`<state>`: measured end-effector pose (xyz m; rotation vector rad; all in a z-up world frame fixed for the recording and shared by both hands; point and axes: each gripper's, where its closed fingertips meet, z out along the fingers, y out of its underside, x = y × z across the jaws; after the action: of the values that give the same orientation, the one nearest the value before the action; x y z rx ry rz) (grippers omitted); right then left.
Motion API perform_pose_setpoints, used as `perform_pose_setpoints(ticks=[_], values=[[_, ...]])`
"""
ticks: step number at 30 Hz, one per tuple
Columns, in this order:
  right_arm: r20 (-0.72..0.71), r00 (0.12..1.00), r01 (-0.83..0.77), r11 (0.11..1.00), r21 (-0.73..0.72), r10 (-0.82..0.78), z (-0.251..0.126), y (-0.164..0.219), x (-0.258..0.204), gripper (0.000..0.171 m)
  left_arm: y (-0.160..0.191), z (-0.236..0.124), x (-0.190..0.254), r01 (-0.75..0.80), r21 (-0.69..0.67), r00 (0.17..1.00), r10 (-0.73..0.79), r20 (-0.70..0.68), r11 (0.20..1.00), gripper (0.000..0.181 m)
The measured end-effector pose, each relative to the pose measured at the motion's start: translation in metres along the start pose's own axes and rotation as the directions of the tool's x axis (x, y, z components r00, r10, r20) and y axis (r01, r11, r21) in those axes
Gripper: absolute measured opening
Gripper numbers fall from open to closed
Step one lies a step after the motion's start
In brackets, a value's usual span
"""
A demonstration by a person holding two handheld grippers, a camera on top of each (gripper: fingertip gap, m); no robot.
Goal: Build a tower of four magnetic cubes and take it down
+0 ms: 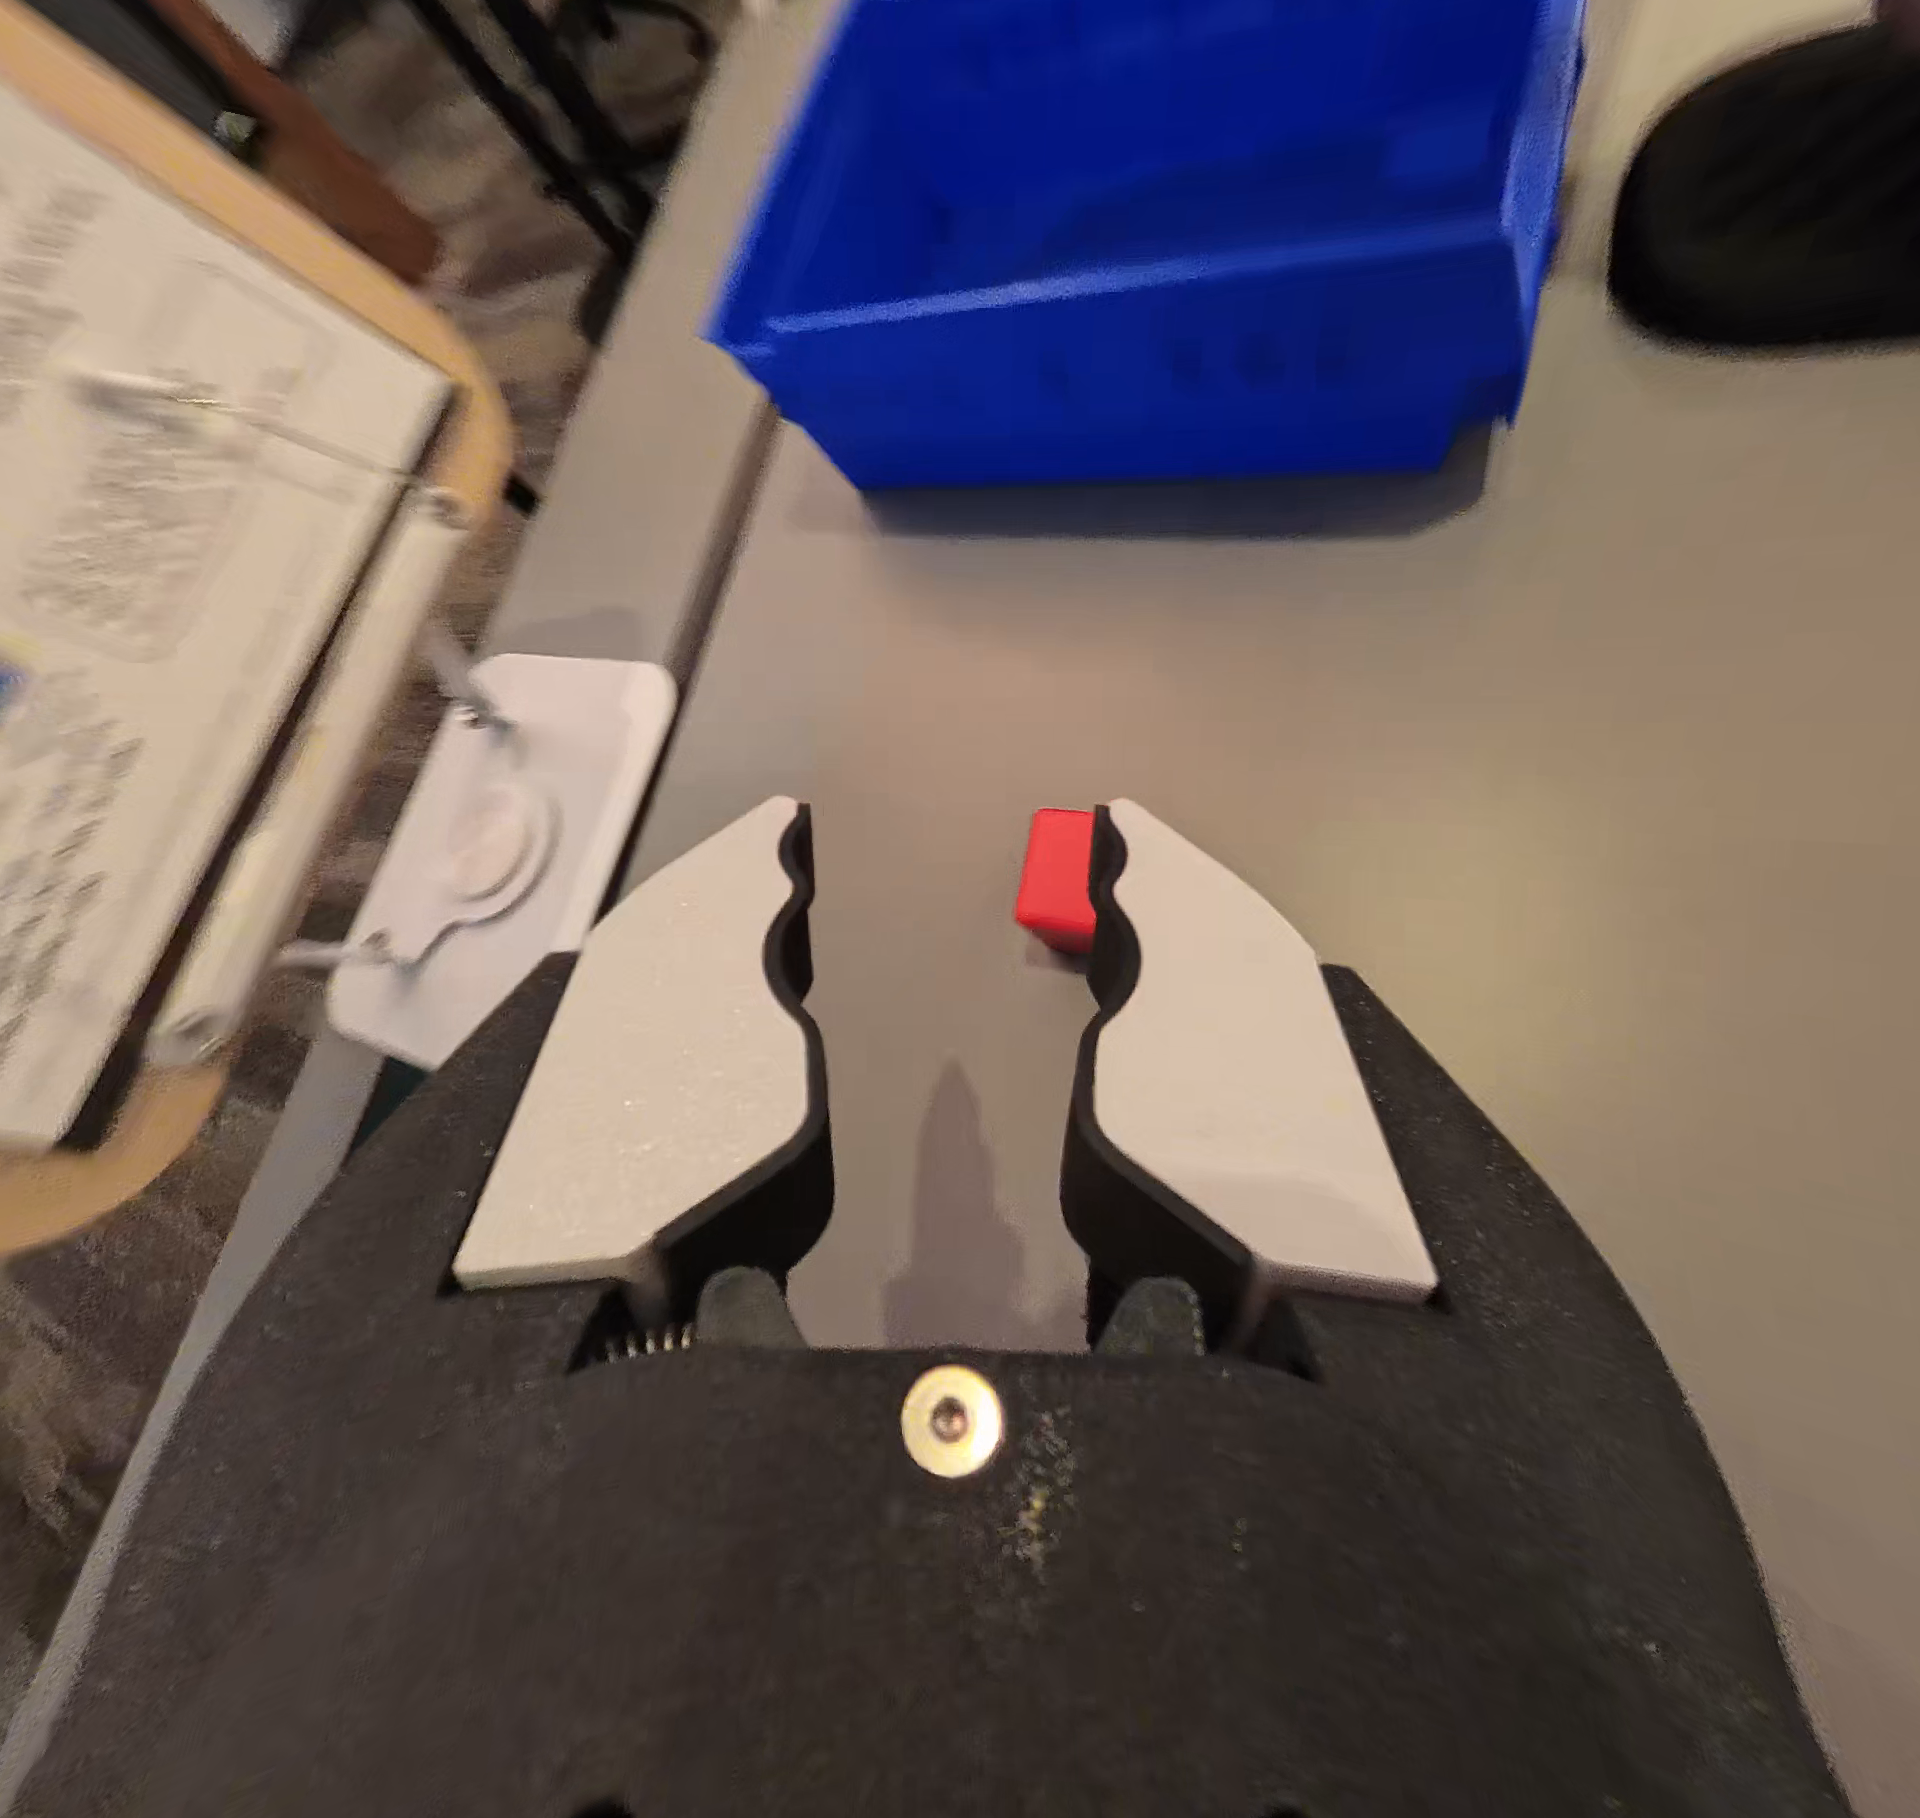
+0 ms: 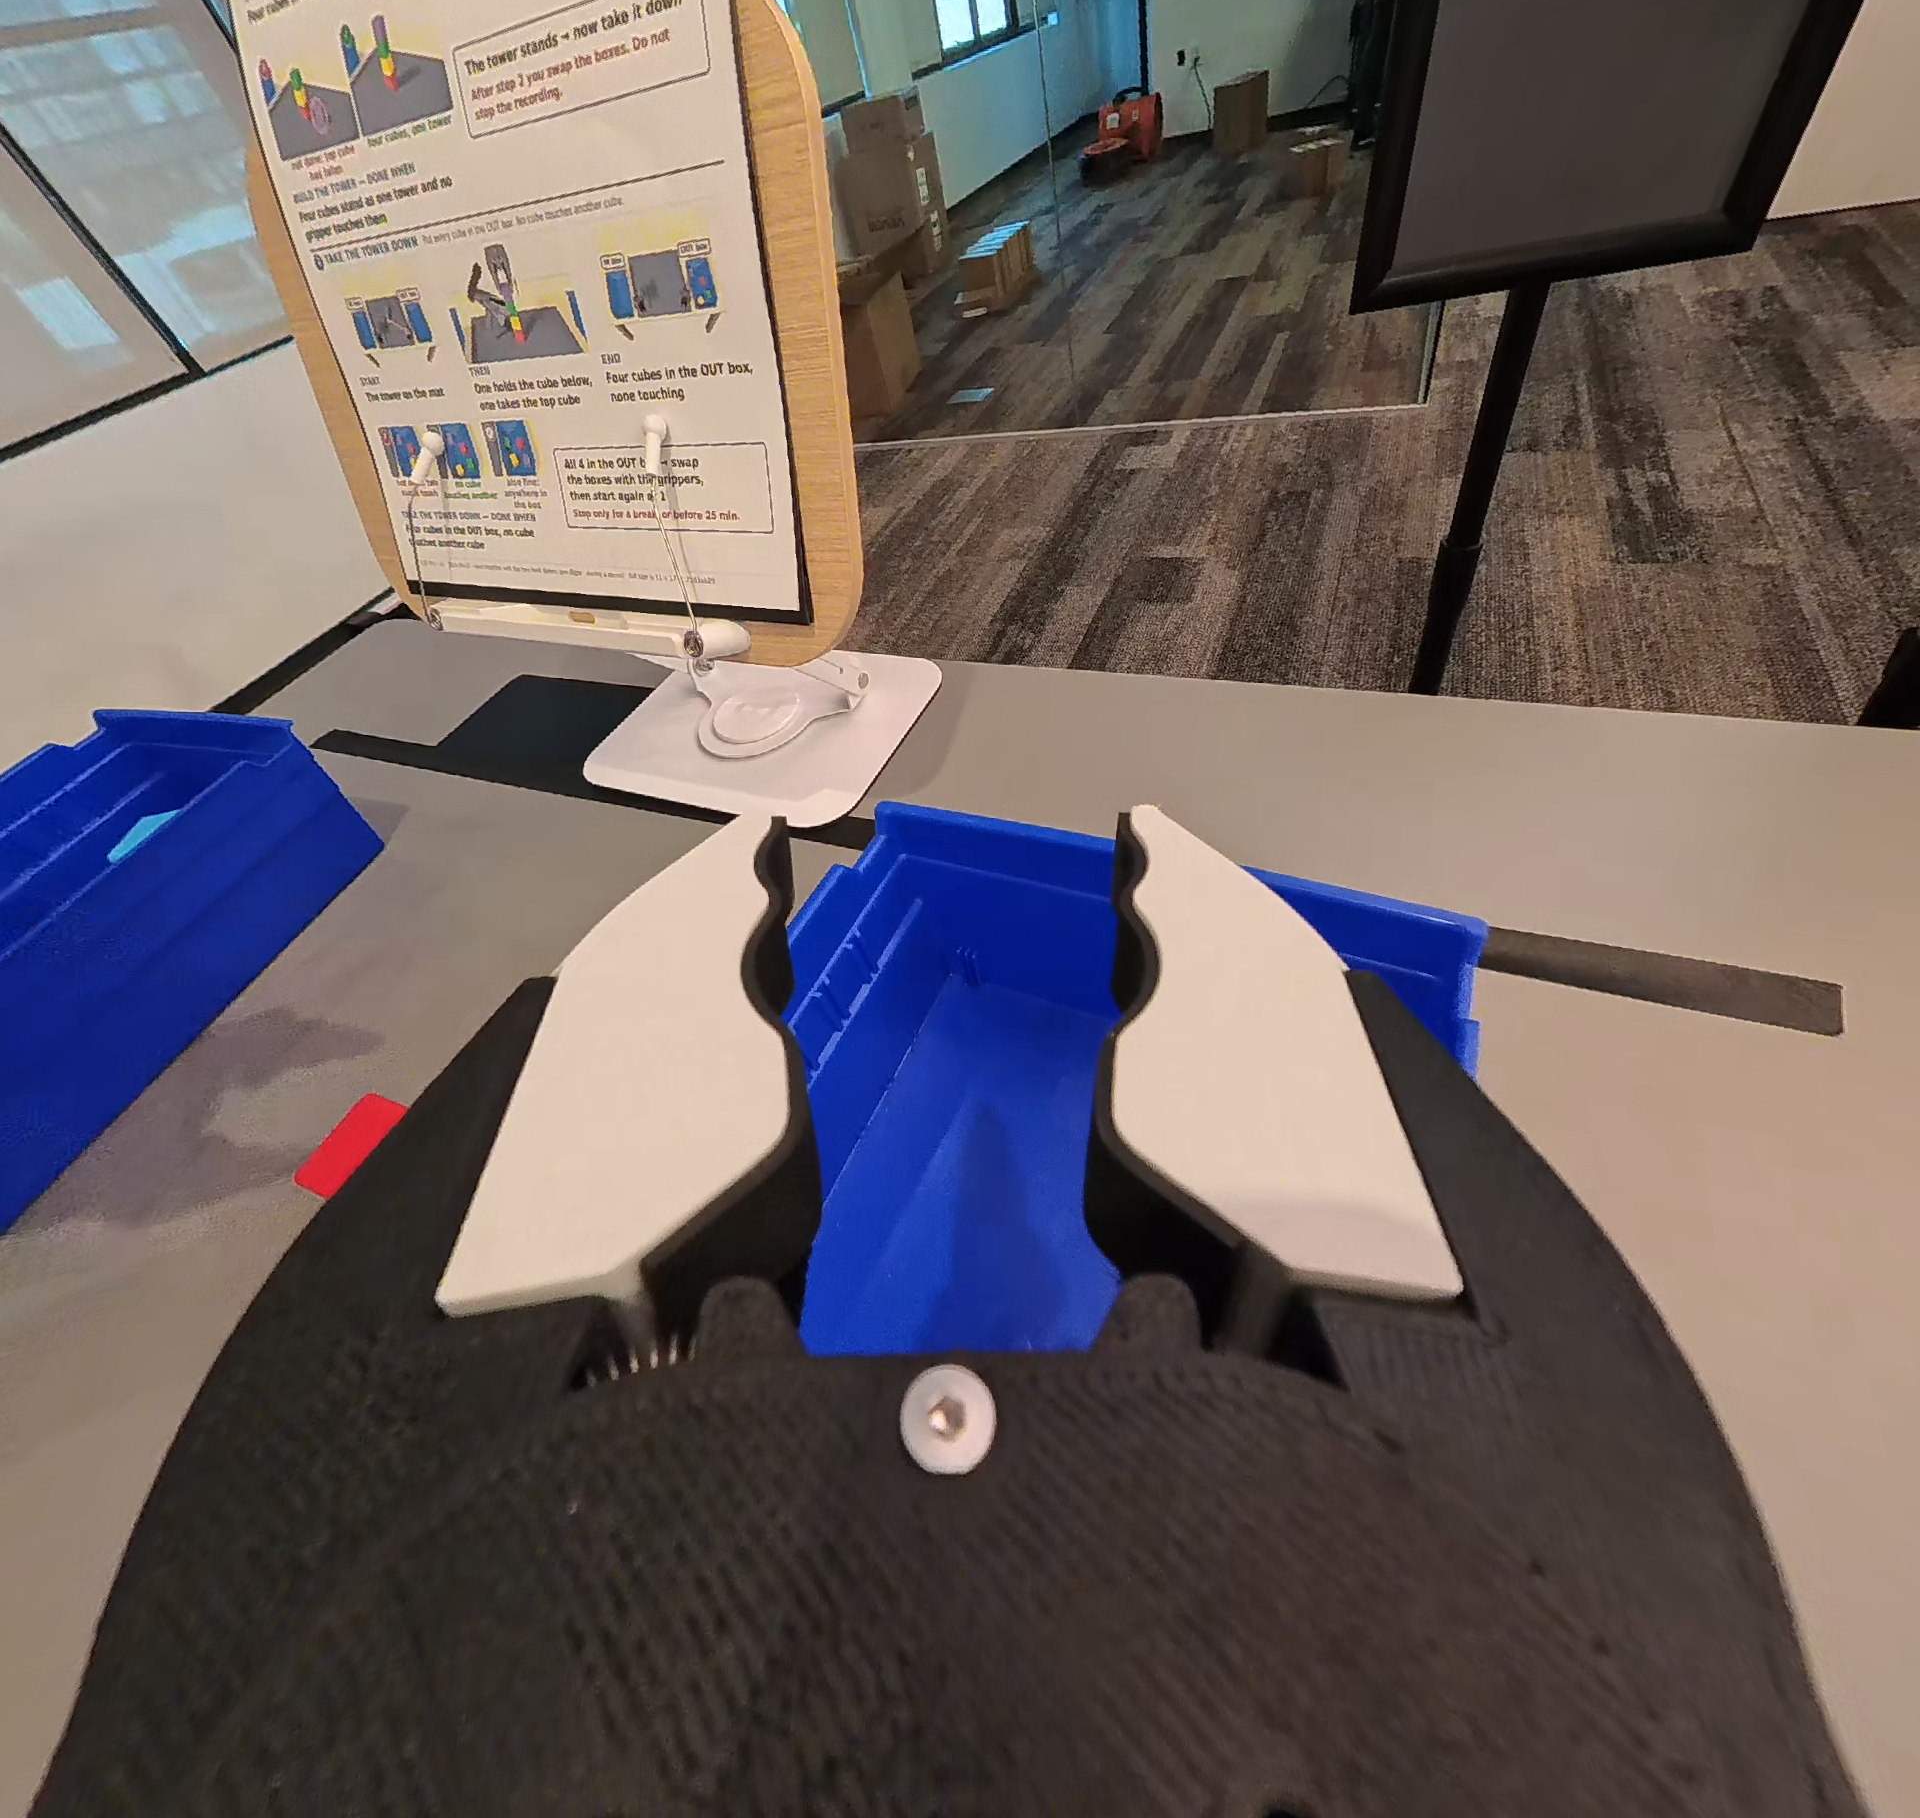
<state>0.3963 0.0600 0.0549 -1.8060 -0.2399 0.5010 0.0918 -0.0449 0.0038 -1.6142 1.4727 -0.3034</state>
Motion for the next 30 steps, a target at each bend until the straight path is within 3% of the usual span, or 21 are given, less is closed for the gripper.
perform_pose_setpoints(ticks=[3, 5, 7, 11, 14, 17, 19, 30], values=[[0.0, 1.0, -0.009, 1.0, 0.005, 0.009, -0.001, 0.0, 0.003, 0.06, -0.002, -0.068, -0.031, 0.131, 0.063, 0.98, -0.139, 0.141, 0.989, 0.05], [0.0, 1.0, -0.018, 1.0, 0.004, 0.018, -0.002, 0.0, 0.005, 0.06, 0.02, -0.111, -0.049, 0.217, 0.031, 0.945, -0.218, 0.244, 0.976, 0.05], [-0.002, 1.0, -0.029, 1.0, -0.001, 0.029, -0.002, 0.002, 0.008, 0.06, 0.066, -0.149, -0.056, 0.309, -0.104, 0.903, -0.257, 0.345, 0.945, 0.052], [-0.008, 0.999, -0.048, 0.999, -0.014, 0.048, -0.001, 0.007, 0.015, 0.06, 0.166, -0.196, -0.04, 0.483, -0.378, 0.851, -0.322, 0.416, 0.79, 0.045], [-0.017, 0.998, -0.058, 0.998, -0.02, 0.058, -0.003, 0.01, 0.02, 0.061, 0.211, -0.203, -0.017, 0.591, -0.463, 0.806, -0.471, 0.357, 0.661, 0.04], [-0.024, 0.997, -0.07, 0.997, -0.012, 0.07, -0.007, 0.01, 0.025, 0.06, 0.247, -0.202, 0.001, 0.637, -0.57, 0.76, -0.547, 0.351, 0.519, 0.051], [-0.028, 0.997, -0.075, 0.997, -0.012, 0.075, -0.009, 0.01, 0.028, 0.06, 0.262, -0.195, 0.013, 0.604, -0.646, 0.766, -0.564, 0.308, 0.467, 0.06], [-0.027, 0.994, -0.105, 0.995, -0.003, 0.105, -0.015, 0.012, 0.038, 0.06, 0.302, -0.189, 0.014, 0.51, -0.766, 0.825, -0.475, 0.306, 0.392, 0.06]])
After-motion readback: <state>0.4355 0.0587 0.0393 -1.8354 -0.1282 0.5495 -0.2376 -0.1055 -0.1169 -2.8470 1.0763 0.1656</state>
